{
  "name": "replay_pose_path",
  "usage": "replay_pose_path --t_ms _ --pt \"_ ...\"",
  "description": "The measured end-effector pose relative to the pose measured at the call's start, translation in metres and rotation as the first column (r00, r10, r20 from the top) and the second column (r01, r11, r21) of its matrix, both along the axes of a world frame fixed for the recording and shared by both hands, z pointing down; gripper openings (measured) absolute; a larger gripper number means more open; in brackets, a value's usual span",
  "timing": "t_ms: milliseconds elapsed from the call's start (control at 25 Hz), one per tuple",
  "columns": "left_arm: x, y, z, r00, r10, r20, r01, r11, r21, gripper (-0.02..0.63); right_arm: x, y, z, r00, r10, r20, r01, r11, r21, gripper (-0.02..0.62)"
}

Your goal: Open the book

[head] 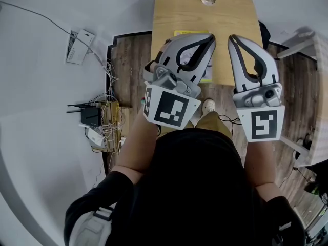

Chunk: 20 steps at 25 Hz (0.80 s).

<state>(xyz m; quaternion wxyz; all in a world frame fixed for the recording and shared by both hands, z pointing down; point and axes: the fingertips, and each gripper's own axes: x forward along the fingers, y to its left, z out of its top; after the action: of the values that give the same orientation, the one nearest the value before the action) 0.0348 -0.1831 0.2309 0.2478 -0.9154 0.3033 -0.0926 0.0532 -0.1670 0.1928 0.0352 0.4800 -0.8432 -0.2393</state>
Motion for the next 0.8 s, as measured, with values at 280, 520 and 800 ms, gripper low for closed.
replay_pose_path --t_ms 280,520,800 --pt "0.015 -0.001 0.058 0.985 0.048 0.163 -0.027 0.991 -0.129 0.01 0.012 0.002 0.007 1.0 0.015 0.0 -0.015 1.0 -0.015 0.029" --pt "0.03 0.0 0.113 0.948 0.065 0.312 0.015 0.969 -0.247 0.011 0.026 0.005 0.018 1.0 0.03 0.002 -0.03 0.999 -0.037 0.029" --pt "0.043 0.007 0.18 0.925 0.106 0.365 0.049 0.919 -0.392 0.011 0.038 0.008 0.026 0.999 0.049 0.007 -0.048 0.997 -0.059 0.029"
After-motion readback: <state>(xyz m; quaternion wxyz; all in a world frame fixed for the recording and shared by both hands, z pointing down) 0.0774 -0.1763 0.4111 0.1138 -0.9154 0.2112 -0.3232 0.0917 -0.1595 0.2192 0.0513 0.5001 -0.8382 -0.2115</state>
